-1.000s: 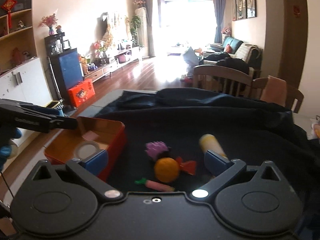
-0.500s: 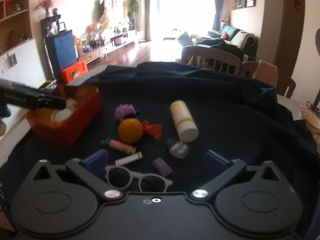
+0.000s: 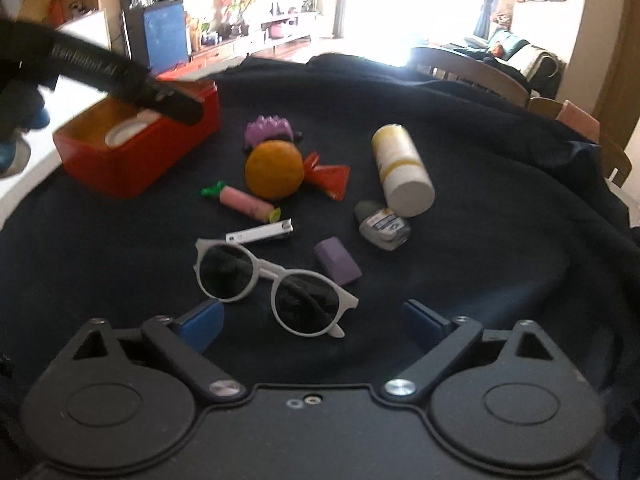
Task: Organize rigid objects
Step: 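Withdraw both tools from the tin toward the remaining objects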
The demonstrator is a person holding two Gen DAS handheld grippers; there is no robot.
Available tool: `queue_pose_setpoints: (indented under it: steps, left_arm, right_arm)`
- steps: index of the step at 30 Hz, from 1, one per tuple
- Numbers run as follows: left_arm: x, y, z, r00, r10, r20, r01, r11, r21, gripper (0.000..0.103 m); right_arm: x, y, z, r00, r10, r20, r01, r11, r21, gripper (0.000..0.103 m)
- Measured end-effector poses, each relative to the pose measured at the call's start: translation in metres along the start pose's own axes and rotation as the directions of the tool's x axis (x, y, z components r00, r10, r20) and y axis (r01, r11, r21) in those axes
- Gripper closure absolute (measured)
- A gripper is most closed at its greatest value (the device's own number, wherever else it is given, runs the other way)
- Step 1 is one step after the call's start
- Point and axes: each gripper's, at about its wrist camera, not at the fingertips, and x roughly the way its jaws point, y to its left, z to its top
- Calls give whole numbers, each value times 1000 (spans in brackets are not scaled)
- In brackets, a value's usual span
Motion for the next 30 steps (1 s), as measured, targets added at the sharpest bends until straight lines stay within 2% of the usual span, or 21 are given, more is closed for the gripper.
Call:
queue_pose_setpoints:
  steps: [9, 17, 30]
  left_arm:
    - [41, -22, 3, 999, 13, -46, -11, 998, 54, 20]
    - [75, -27, 9, 994, 3, -105, 0, 1000, 28, 20]
    - [105, -31, 15, 987, 18, -157, -14, 1000, 28, 20]
  right_arm:
    - [22, -2, 1, 999, 19, -35, -20, 1000, -12, 17]
    - [29, -7, 2, 997, 61, -54, -61, 998, 15, 22]
    - [38, -9, 8, 998, 41, -48, -39, 998, 42, 30]
